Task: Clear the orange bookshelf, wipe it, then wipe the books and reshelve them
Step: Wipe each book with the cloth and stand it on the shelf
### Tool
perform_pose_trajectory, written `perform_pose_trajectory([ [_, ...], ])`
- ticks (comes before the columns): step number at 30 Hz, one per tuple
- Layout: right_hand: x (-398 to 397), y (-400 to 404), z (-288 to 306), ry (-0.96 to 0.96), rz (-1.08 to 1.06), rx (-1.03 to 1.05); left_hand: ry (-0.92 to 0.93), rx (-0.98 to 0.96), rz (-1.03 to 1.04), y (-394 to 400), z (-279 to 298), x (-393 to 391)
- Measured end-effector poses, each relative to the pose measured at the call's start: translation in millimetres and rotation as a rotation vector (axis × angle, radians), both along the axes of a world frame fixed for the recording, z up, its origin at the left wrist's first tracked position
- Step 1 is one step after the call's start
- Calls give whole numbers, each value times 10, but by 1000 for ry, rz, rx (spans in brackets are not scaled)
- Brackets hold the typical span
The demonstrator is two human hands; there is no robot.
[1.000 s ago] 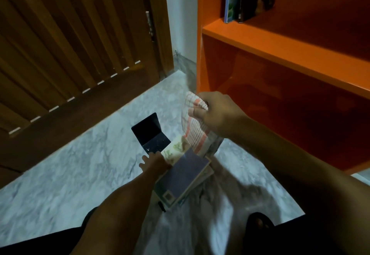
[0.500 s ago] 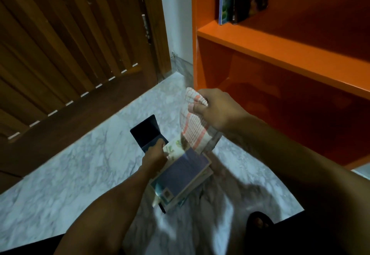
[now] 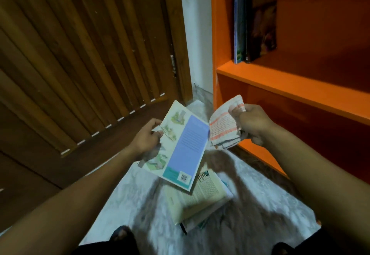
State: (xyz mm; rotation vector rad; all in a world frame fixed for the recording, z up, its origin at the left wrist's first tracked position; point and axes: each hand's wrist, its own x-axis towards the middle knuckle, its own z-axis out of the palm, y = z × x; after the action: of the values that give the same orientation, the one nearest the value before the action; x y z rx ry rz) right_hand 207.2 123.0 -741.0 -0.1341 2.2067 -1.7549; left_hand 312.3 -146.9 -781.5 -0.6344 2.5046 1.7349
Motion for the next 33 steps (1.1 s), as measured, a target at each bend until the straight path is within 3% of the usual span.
perform_pose_trajectory([
  [3, -18, -31, -4, 37, -127, -89, 11, 131, 53, 7, 294, 94],
  [7, 33, -91, 19, 313, -246, -38, 48, 306, 132, 79, 510, 251],
  [11, 184, -149, 127, 577, -258, -41, 92, 361, 123, 197, 670, 373],
  [18, 328, -318, -83, 750, 178, 259, 232, 419, 153, 450, 755, 325],
  [28, 850, -375, -378, 825, 620, 178, 400, 418, 465, 124, 641, 173],
  [33, 955, -279, -284, 674, 751, 140, 372, 392, 520, 12, 575, 239],
])
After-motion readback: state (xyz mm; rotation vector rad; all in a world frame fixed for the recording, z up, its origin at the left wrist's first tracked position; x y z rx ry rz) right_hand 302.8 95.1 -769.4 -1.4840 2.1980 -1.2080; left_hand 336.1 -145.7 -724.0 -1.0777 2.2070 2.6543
